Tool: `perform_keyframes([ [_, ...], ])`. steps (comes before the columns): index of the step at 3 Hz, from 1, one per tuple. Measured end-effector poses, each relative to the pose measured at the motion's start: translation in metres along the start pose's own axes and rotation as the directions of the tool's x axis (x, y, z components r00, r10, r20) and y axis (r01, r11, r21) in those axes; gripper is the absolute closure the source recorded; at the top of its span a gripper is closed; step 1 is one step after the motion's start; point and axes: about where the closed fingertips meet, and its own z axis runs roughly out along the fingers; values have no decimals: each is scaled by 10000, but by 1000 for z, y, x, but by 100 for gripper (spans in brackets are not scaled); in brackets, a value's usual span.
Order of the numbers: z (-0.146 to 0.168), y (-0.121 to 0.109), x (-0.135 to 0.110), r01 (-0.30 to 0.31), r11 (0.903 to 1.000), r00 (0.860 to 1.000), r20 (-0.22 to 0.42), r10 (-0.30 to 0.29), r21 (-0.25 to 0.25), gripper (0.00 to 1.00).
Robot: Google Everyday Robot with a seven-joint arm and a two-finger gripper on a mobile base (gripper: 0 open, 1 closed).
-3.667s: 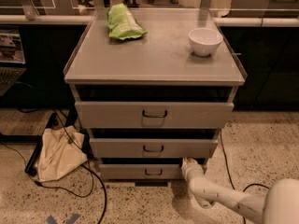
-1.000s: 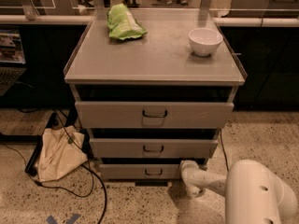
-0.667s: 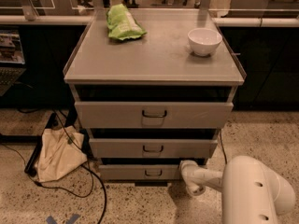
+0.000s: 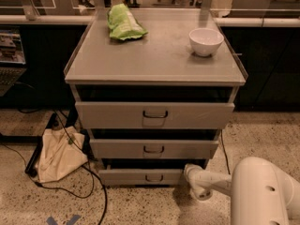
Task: Open bottom drawer
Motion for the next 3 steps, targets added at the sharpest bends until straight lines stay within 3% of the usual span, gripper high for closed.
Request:
perform_keyframes([
  [2, -54, -17, 11, -86, 9945, 9982, -594, 23, -1047, 100],
  [3, -59, -17, 12, -66, 9930, 9980, -627, -8, -1180, 100],
])
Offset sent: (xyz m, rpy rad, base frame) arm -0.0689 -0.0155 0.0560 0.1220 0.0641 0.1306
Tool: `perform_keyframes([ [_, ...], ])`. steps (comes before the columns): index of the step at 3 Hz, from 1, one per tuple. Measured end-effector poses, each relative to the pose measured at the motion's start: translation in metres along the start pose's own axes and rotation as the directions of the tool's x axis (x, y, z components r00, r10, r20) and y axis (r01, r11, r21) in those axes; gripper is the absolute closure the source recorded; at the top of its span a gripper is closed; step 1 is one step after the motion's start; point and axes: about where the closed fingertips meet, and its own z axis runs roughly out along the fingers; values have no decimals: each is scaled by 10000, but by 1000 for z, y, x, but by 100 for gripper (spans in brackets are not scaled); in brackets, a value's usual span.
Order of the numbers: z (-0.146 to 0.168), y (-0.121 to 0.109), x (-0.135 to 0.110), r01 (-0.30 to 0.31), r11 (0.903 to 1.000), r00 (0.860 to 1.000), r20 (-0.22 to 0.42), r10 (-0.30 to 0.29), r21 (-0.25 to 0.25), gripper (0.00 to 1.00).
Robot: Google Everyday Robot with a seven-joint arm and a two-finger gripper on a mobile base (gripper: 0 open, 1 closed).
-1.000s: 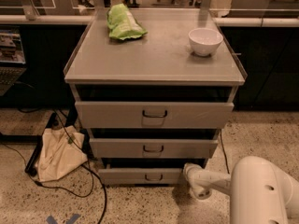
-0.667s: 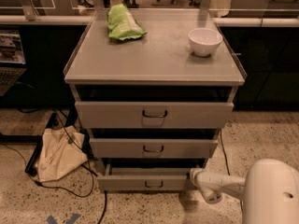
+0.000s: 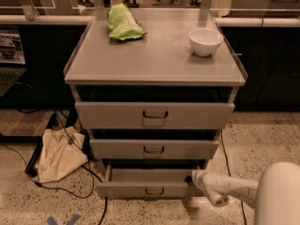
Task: Open bottom drawer
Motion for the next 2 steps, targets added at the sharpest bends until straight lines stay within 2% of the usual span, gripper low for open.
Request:
perform_keyframes([
  [1, 30, 18, -4, 477, 9988, 9980, -414, -474, 58, 100],
  [2, 33, 19, -4, 526, 9986, 9974, -495, -521, 92, 100],
])
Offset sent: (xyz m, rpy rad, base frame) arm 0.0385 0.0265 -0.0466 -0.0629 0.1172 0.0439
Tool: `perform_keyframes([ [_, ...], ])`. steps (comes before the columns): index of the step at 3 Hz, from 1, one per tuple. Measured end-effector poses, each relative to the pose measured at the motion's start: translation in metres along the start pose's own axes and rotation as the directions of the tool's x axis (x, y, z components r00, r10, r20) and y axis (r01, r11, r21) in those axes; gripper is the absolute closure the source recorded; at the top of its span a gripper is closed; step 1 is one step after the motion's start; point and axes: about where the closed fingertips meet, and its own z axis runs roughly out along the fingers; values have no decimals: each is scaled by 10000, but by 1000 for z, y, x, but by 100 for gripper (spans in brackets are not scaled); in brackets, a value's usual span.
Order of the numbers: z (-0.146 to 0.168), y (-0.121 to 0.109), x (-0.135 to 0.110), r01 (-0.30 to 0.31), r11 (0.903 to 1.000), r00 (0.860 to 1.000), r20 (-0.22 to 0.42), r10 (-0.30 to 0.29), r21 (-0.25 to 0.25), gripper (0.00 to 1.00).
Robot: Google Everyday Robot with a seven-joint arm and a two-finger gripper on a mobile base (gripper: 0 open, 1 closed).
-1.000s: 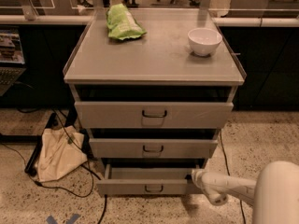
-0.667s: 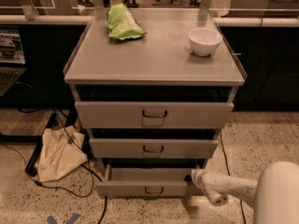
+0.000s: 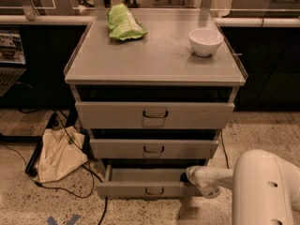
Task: Open bottom drawer
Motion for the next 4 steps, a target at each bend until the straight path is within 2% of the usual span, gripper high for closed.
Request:
perform_keyframes([
  [1, 7, 0, 4, -47, 10000, 9998, -217, 46, -33, 100],
  [2, 14, 0, 21, 306, 9990, 9967, -740, -328, -311, 100],
  [3, 7, -4, 44, 624, 9958, 9915, -1100, -695, -667, 100],
  [4, -12, -13, 70, 620, 9932, 9885, -1316, -748, -990, 100],
])
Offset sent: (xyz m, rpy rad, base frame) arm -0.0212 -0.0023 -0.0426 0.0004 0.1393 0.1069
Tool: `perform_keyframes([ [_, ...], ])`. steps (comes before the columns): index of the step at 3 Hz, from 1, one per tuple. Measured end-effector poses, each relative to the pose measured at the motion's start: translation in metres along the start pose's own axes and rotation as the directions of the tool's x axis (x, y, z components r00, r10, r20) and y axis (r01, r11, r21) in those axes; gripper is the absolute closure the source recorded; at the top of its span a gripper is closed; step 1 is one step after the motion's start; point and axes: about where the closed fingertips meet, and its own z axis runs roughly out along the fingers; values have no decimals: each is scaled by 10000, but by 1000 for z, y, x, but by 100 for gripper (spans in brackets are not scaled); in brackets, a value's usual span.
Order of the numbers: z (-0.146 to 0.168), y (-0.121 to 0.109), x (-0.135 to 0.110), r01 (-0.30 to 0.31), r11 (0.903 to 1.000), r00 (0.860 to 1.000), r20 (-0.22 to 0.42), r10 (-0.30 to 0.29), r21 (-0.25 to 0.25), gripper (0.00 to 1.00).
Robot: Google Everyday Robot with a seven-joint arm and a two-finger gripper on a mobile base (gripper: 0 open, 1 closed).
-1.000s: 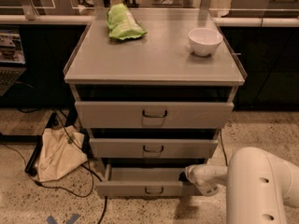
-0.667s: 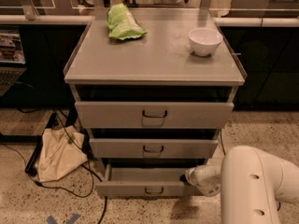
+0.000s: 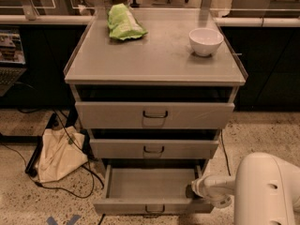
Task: Open bottom drawer
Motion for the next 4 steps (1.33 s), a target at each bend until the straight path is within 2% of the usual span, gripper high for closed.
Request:
perform_keyframes([
  [1, 0, 0, 0, 1, 10000, 10000, -1, -1, 0, 100],
  [2, 10, 9, 1, 315, 9995, 9990, -307, -317, -76, 100],
  [3, 23, 23, 25, 249, 9981, 9970, -713, -289, -564, 100],
  [4, 25, 32, 57, -284, 9944, 9951, -969, 185, -1020, 100],
])
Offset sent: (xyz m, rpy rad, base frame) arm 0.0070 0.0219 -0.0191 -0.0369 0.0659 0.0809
